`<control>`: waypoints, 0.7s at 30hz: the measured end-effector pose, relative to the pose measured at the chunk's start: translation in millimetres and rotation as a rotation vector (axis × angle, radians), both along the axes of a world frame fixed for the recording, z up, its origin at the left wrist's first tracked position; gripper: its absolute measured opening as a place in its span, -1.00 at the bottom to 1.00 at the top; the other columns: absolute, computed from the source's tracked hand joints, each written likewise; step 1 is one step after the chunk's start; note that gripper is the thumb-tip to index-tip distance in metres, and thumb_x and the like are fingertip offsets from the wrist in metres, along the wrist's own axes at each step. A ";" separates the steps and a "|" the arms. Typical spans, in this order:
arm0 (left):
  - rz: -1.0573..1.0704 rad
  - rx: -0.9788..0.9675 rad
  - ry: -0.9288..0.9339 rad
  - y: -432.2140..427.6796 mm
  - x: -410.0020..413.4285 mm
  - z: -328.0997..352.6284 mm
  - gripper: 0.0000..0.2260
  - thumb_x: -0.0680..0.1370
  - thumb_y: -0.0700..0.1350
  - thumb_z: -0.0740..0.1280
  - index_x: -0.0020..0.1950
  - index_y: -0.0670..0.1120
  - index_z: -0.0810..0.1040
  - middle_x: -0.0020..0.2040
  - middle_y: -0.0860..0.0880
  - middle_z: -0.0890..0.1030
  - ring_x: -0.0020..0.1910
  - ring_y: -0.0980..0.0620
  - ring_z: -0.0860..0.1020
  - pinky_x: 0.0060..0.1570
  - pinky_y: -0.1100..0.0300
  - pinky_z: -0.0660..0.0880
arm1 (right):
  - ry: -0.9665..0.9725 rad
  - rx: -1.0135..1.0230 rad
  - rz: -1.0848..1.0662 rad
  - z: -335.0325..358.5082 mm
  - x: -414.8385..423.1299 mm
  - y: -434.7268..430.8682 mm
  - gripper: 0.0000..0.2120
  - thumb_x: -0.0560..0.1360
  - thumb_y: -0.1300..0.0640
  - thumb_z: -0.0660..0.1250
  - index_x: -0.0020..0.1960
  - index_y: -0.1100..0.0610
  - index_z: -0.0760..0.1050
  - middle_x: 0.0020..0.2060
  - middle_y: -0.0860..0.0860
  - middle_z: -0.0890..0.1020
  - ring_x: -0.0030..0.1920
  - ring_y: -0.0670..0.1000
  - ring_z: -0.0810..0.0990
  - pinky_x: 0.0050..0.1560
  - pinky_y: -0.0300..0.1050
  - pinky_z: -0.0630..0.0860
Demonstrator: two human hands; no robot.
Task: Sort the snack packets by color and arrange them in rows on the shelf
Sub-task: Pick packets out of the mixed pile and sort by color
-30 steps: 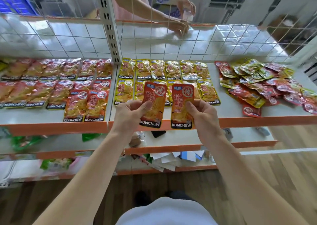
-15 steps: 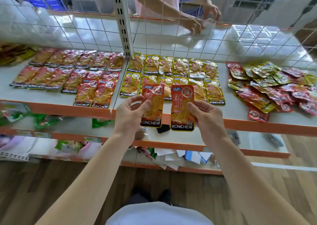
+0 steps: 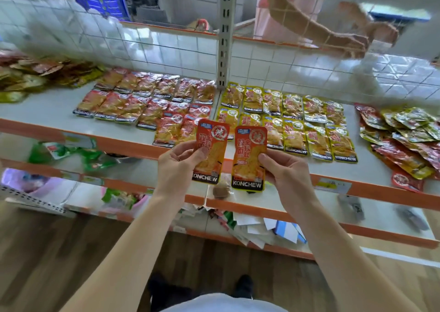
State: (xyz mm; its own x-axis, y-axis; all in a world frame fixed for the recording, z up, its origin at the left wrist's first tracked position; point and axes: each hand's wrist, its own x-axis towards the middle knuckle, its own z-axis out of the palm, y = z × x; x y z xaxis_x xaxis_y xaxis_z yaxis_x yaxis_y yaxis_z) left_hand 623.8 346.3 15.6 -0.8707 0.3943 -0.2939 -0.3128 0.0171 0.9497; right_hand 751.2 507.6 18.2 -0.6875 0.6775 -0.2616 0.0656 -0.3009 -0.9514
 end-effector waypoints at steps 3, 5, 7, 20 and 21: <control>0.025 -0.007 -0.017 -36.9 -28.3 2.5 -0.86 0.47 -0.15 0.52 0.00 -0.01 0.69 -0.06 -0.02 0.75 0.03 -0.08 0.70 0.23 -0.17 0.55 | 0.001 0.007 0.011 2.1 -28.8 -32.4 -0.88 0.54 0.32 0.36 -0.01 0.17 0.65 -0.11 0.06 0.75 -0.07 0.06 0.74 -0.11 -0.14 0.66; 0.045 -0.012 -0.023 -64.5 -48.8 3.5 -0.85 0.46 -0.16 0.53 0.01 -0.04 0.70 -0.06 -0.03 0.75 0.03 -0.09 0.70 0.22 -0.19 0.55 | -0.004 0.016 0.027 2.3 -49.3 -56.5 -0.88 0.54 0.32 0.37 -0.02 0.17 0.65 -0.11 0.06 0.75 -0.08 0.07 0.74 -0.10 -0.12 0.66; 0.060 -0.019 -0.021 -91.4 -69.8 3.3 -0.86 0.46 -0.15 0.53 0.00 -0.04 0.70 -0.07 -0.04 0.75 0.02 -0.10 0.70 0.20 -0.20 0.56 | -0.013 0.045 0.042 1.1 -71.3 -80.6 -0.88 0.53 0.32 0.37 -0.03 0.16 0.66 -0.11 0.07 0.75 -0.09 0.06 0.74 -0.12 -0.14 0.65; 0.014 -0.110 0.037 -186.3 -166.5 -17.1 -0.85 0.50 -0.09 0.50 0.05 -0.03 0.67 -0.05 -0.01 0.74 0.03 -0.09 0.70 0.12 -0.10 0.62 | -0.053 0.062 -0.029 -10.6 -157.9 -177.4 -0.88 0.49 0.32 0.44 -0.06 0.12 0.63 -0.12 0.02 0.75 -0.07 0.02 0.73 -0.10 -0.14 0.64; 0.010 -0.119 0.051 -186.5 -170.2 -19.8 -0.85 0.50 -0.09 0.50 0.05 -0.03 0.67 -0.05 0.00 0.74 0.03 -0.07 0.70 0.13 -0.08 0.61 | -0.071 0.062 -0.044 -11.8 -160.5 -177.7 -0.88 0.49 0.32 0.45 -0.05 0.12 0.63 -0.10 0.04 0.75 -0.05 0.04 0.73 -0.05 -0.08 0.65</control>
